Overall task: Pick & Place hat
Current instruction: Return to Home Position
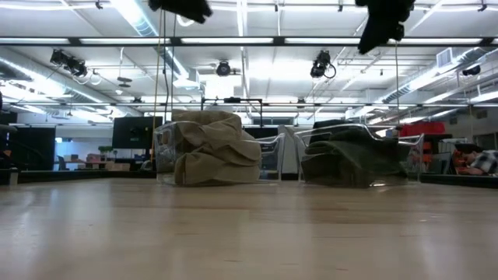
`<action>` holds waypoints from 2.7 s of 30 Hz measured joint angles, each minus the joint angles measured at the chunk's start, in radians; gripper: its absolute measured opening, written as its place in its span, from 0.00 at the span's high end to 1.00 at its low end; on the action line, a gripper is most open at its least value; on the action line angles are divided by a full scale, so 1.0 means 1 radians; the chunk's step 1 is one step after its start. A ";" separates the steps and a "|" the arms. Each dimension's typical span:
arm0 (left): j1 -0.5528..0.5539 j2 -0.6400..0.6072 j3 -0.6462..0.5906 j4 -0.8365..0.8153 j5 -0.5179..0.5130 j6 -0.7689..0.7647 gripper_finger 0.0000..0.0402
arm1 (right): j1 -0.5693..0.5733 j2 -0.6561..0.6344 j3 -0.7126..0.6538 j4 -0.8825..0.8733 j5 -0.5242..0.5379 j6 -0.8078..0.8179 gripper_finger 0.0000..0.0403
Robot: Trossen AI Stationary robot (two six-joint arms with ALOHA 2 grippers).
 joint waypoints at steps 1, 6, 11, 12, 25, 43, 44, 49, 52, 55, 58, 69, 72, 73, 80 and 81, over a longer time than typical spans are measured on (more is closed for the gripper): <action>0.001 -0.032 -0.023 -0.004 0.019 0.001 0.55 | 0.011 -0.038 -0.026 0.038 -0.005 -0.008 0.77; 0.021 -0.190 -0.215 0.110 0.118 -0.010 0.60 | 0.043 -0.223 -0.219 0.251 -0.093 -0.043 0.77; 0.025 -0.312 -0.454 0.385 0.210 0.040 0.66 | 0.063 -0.371 -0.453 0.500 -0.212 -0.078 0.77; 0.025 -0.334 -0.488 0.422 0.214 0.042 0.67 | 0.064 -0.395 -0.498 0.545 -0.229 -0.086 0.77; 0.039 -0.668 -0.733 0.495 0.216 0.212 0.77 | 0.063 -0.652 -0.881 0.840 -0.337 -0.146 0.77; 0.040 -1.099 -1.084 0.686 0.285 0.461 0.82 | 0.063 -0.810 -1.054 1.066 -0.349 -0.121 0.77; 0.040 -1.121 -1.098 0.686 0.305 0.463 0.82 | 0.063 -0.811 -1.070 1.086 -0.349 -0.111 0.77; 0.040 -1.207 -1.152 0.689 0.372 0.462 0.82 | 0.063 -0.810 -1.177 1.231 -0.348 -0.072 0.77; 0.040 -1.244 -1.154 0.689 0.373 0.491 0.82 | 0.063 -0.810 -1.218 1.274 -0.348 -0.052 0.77; 0.040 -1.266 -1.154 0.687 0.417 0.488 0.82 | 0.063 -0.811 -1.249 1.309 -0.348 -0.049 0.77; 0.040 -1.262 -1.154 0.680 0.515 0.489 0.82 | 0.063 -0.811 -1.252 1.291 -0.350 -0.041 0.77; 0.040 -1.262 -1.174 0.714 0.573 0.462 0.82 | 0.063 -0.811 -1.252 1.288 -0.349 -0.047 0.77; 0.040 -1.260 -1.234 0.775 0.583 0.458 0.82 | 0.063 -0.811 -1.251 1.288 -0.348 -0.044 0.77; 0.040 -1.261 -1.234 0.789 0.584 0.465 0.82 | 0.063 -0.811 -1.251 1.288 -0.348 -0.044 0.77; 0.040 -1.261 -1.233 0.757 0.578 0.464 0.82 | 0.063 -0.811 -1.251 1.288 -0.347 -0.056 0.77; 0.040 -1.261 -1.233 0.729 0.578 0.452 0.82 | 0.063 -0.811 -1.251 1.287 -0.347 -0.060 0.77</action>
